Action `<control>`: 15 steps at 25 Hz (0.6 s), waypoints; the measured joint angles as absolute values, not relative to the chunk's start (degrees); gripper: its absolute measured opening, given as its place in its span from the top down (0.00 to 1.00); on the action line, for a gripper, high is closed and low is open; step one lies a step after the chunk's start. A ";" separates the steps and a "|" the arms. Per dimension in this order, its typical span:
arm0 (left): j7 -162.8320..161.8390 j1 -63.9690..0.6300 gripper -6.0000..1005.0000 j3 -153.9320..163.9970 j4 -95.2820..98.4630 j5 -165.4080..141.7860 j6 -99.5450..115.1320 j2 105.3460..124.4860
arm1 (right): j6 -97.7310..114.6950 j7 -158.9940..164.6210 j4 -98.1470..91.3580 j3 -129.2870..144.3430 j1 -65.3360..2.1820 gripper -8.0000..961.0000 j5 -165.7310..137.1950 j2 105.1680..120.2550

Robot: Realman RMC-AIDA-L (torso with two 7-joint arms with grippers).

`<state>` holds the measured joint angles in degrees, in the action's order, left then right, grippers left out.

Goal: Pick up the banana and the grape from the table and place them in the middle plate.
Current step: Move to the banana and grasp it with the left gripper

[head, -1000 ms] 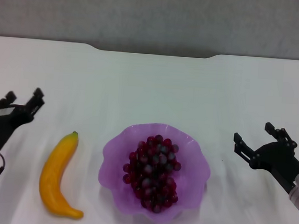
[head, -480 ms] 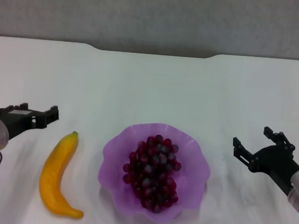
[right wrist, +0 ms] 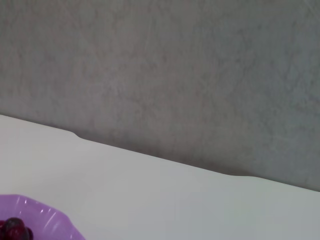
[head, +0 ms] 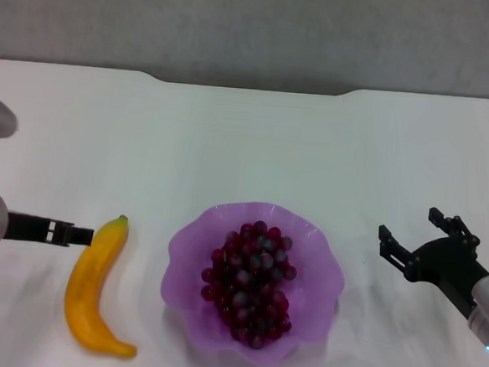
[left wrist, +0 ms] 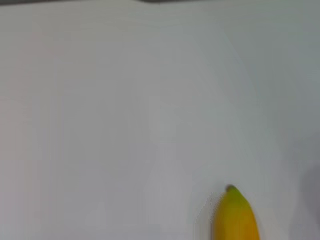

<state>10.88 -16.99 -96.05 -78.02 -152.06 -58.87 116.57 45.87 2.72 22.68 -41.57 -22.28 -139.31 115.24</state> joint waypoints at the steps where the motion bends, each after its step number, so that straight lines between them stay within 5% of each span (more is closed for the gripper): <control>1: 10.79 -17.32 0.21 -95.92 -78.09 -152.27 -59.61 116.58 | 45.87 2.72 22.67 -41.57 -22.28 0.07 -139.29 115.24; 10: 6.59 -19.18 0.21 -89.86 -77.67 -156.88 -61.46 116.90 | 45.94 2.72 22.68 -41.60 -22.27 0.07 -139.10 115.25; 15: 1.90 -20.16 0.13 -86.43 -75.64 -160.56 -59.39 116.95 | 46.07 2.72 22.68 -41.68 -22.24 0.07 -139.10 115.26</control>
<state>1.90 -20.16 -86.43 -75.64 -160.56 -59.39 116.95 46.07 2.72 22.68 -41.68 -22.24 -139.10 115.26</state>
